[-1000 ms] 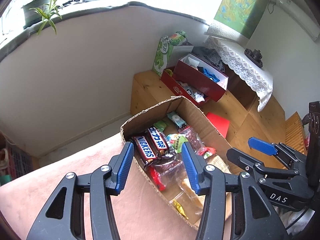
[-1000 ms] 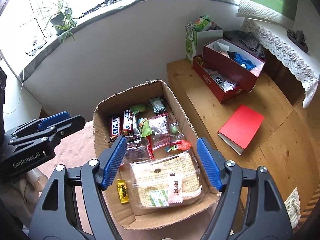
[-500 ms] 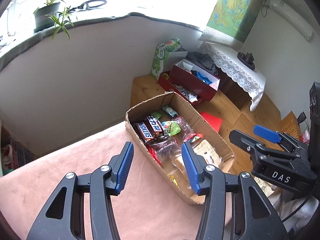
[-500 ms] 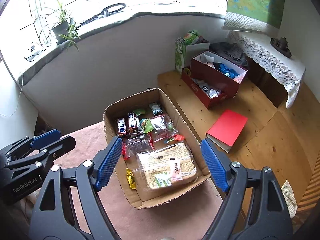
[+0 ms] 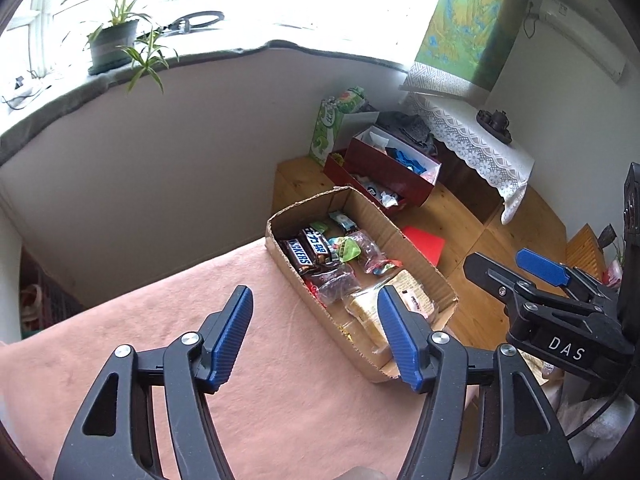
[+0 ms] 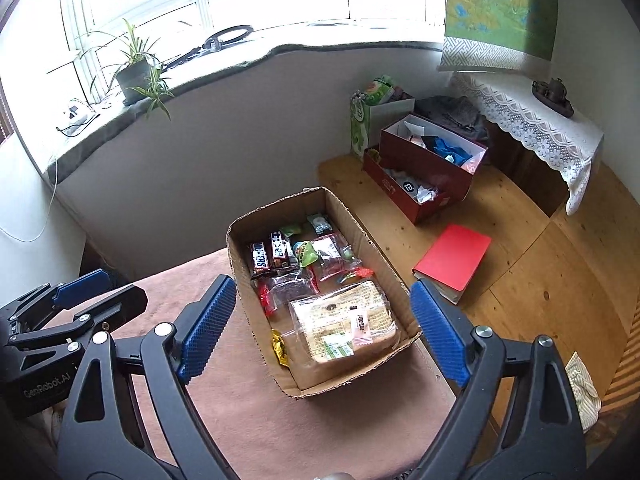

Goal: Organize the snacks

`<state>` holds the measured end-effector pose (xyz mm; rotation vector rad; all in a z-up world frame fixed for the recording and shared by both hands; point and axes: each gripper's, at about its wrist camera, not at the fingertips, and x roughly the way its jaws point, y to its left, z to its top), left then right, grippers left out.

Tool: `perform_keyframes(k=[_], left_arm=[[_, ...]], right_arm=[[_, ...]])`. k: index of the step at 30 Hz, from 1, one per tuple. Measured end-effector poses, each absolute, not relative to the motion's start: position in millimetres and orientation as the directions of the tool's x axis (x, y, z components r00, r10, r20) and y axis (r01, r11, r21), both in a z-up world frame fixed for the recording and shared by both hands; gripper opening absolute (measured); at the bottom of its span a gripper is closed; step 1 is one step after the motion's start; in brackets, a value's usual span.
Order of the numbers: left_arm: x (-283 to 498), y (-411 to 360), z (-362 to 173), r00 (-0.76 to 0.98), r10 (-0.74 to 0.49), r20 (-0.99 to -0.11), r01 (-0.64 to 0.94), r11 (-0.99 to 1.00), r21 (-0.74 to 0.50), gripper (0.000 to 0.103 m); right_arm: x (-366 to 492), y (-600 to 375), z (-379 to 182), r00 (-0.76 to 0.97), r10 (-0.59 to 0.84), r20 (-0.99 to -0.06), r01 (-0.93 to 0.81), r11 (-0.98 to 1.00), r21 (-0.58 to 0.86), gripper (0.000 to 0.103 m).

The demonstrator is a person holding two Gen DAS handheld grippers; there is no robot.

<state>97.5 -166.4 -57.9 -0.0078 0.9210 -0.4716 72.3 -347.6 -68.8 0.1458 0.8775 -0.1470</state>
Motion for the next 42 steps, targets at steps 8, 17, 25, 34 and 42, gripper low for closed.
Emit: perform_keyframes(k=[8,17,25,34,42], left_arm=[[93.3,-168.2,-55.3,0.516,-0.382,-0.767,0.389,0.902,-0.188,0.064],[94.9,-167.7,-53.0,0.517,-0.374,-0.770,0.383,0.905,-0.183,0.064],[94.9,-166.3,-51.7,0.520,-0.372,-0.769,0.372,0.909,-0.188,0.064],[92.7,-165.8,-51.2,0.519,-0.364,-0.774,0.364,0.913,-0.185,0.064],[89.4,-166.5,-51.6,0.517,-0.359,-0.777,0.361,0.914,-0.183,0.064]], right_arm=[[70.7,-348.8,-69.2,0.625,-0.077,-0.777,0.197,0.978,0.062,0.091],[69.6,-346.6,-70.5,0.624,-0.074,-0.778,0.194,0.979,0.062,0.091],[70.4,-342.3,-72.1,0.623,-0.072,-0.779,0.180,0.982,0.052,0.091],[69.5,-341.3,-72.3,0.620,-0.072,-0.781,0.180,0.982,0.052,0.091],[66.8,-341.8,-73.5,0.617,-0.072,-0.784,0.180,0.982,0.051,0.091]])
